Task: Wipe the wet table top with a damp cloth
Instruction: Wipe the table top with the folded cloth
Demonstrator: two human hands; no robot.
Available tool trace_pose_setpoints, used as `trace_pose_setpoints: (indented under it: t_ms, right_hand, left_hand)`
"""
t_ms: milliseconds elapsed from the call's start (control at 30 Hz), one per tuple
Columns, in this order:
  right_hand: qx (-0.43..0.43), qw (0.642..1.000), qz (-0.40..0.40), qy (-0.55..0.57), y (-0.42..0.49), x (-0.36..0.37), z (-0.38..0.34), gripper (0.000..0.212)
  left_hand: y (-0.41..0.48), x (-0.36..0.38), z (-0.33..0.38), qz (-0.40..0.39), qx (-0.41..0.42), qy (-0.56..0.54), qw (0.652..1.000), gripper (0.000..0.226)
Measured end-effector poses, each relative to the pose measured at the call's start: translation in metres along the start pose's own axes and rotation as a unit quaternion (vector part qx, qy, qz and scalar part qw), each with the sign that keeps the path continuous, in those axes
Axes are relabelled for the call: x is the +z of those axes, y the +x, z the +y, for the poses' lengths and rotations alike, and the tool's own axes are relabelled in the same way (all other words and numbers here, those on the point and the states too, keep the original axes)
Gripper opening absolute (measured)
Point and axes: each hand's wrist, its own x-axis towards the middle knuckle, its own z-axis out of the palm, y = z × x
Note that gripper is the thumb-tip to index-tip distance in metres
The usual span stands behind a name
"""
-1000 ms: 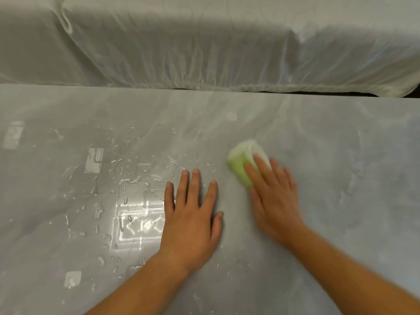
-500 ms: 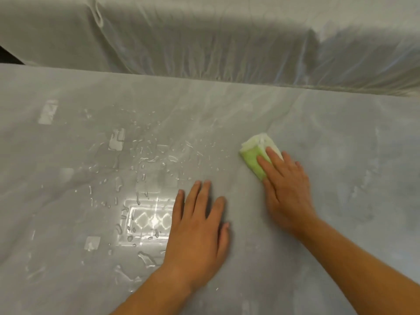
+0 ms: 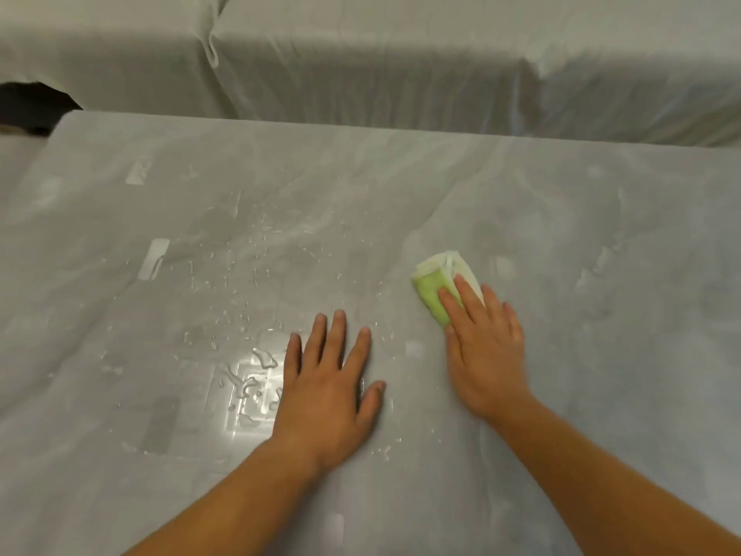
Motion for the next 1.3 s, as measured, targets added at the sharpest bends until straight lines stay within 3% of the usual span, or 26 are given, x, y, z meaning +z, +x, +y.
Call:
trace_pose_setpoints:
  t_ms: [67, 167, 267, 467, 700, 767, 900, 1100, 1233, 1300]
  right_hand:
    - [-0.006, 1.000, 0.012, 0.001, -0.036, 0.002, -0.017, 0.053]
    - [-0.120, 0.992, -0.047, -0.005, -0.106, 0.000, -0.017, 0.057]
    - [-0.165, 0.983, -0.079, 0.008, -0.109, -0.007, 0.014, 0.054]
    - [0.003, 1.000, -0.020, 0.005, -0.067, 0.000, -0.007, 0.054]
    - [-0.092, 0.994, -0.059, -0.010, -0.177, 0.006, -0.033, 0.056]
    - [-0.072, 0.996, -0.055, -0.014, -0.163, 0.006, -0.031, 0.055]
    - [0.062, 0.998, -0.018, 0.001, -0.130, 0.011, -0.058, 0.056]
    - [-0.010, 0.999, -0.037, -0.015, -0.191, 0.013, -0.045, 0.054]
    - [0.112, 0.994, -0.003, 0.007, -0.210, 0.009, -0.042, 0.057]
    - [0.114, 0.993, -0.002, 0.003, -0.213, 0.013, -0.072, 0.058]
  left_hand:
    - [0.000, -0.005, 0.001, -0.005, -0.006, 0.002, 1.000, 0.067]
    - [0.001, -0.010, -0.001, -0.015, -0.002, 0.018, 1.000, 0.064]
    - [0.000, -0.015, -0.006, -0.024, 0.017, 0.001, 1.000, 0.065]
    - [-0.054, -0.010, -0.011, 0.024, 0.035, -0.020, 0.999, 0.060]
    - [-0.121, 0.011, -0.030, -0.024, 0.025, 0.005, 0.999, 0.061]
    - [-0.121, 0.012, -0.037, -0.019, 0.037, 0.003, 0.999, 0.061]
    - [-0.120, 0.015, -0.043, -0.028, 0.048, 0.009, 0.998, 0.061]
    - [-0.128, 0.011, -0.053, -0.026, 0.061, -0.029, 0.997, 0.066]
    - [-0.143, 0.011, -0.071, -0.006, 0.046, -0.017, 0.999, 0.064]
    - [-0.145, 0.015, -0.079, -0.008, 0.046, -0.020, 0.999, 0.062]
